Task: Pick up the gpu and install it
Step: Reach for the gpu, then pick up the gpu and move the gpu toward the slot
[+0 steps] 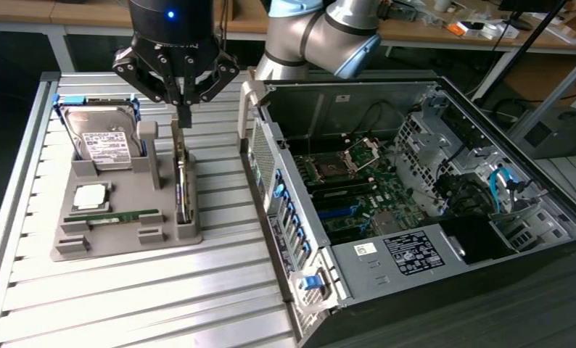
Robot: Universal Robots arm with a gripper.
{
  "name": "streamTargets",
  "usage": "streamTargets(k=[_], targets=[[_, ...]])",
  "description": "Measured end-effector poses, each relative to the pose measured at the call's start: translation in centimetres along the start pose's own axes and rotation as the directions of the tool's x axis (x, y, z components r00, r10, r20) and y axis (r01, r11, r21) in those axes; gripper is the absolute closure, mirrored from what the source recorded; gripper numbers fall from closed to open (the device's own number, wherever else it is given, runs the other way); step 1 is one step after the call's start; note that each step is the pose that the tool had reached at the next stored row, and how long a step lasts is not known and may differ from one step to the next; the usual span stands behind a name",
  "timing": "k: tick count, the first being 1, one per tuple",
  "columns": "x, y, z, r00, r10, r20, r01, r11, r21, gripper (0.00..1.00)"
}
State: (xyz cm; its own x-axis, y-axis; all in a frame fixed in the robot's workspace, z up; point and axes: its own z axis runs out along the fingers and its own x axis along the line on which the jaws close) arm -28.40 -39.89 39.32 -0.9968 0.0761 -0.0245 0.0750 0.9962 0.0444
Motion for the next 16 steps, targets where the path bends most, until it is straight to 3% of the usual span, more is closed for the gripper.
streamTargets(k=[10,13,14,15,16], targets=[[0.01,0.0,0.0,1.0,0.0,0.0,0.0,1.0,0.0001,0.89],[0.01,0.0,0.0,1.0,0.0,-0.0001,0.0,1.0,0.0001,0.64],[0.01,0.0,0.0,1.0,0.0,0.0,0.0,1.0,0.0,0.64],[0.01,0.0,0.0,1.0,0.0,0.0,0.0,1.0,0.0,0.52],[0.01,0.0,0.0,1.0,0.0,0.0,0.0,1.0,0.0001,0.52]])
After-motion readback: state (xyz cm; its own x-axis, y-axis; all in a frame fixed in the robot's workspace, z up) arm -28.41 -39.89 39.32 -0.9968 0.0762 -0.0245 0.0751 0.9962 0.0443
